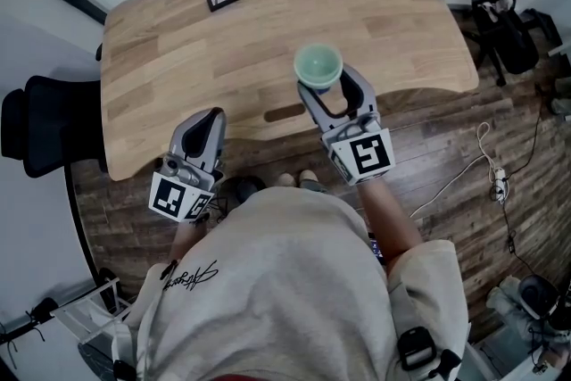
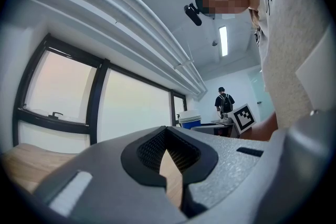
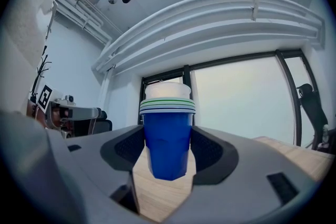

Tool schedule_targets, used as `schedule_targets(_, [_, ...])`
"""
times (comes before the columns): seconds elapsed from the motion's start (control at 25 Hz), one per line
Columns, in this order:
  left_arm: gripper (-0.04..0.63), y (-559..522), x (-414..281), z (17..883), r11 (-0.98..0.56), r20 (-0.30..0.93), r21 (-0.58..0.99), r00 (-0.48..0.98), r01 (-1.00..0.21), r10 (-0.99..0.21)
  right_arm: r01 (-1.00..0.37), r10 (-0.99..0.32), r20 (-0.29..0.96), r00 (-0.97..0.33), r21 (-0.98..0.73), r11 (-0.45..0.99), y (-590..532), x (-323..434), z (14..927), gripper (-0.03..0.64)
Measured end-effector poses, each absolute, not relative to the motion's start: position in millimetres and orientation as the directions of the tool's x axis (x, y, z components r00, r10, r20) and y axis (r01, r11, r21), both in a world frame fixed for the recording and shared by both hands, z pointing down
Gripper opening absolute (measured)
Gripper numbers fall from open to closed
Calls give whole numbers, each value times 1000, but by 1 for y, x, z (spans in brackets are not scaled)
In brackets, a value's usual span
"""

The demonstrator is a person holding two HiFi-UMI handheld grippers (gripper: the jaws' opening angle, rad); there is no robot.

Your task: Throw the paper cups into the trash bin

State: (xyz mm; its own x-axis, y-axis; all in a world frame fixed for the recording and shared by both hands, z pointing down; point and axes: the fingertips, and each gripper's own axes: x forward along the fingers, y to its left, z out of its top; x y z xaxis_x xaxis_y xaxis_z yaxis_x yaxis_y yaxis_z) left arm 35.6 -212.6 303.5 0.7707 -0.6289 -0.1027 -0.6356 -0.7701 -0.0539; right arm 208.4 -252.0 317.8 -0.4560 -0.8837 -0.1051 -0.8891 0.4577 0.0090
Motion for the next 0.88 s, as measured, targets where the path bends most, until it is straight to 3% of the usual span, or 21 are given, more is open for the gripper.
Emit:
schedule_targets(0.4, [2,-206,19,298,-697,-114,-67,700,-714,-706,-825,-819,-110,-563,4,566,-252,181,316,276])
schedule_targets(0.88, [2,-165,-45,303,-477,-114,-67,482,-876,-869,-611,-607,-133,-784,-6,791,-252,91,315,276])
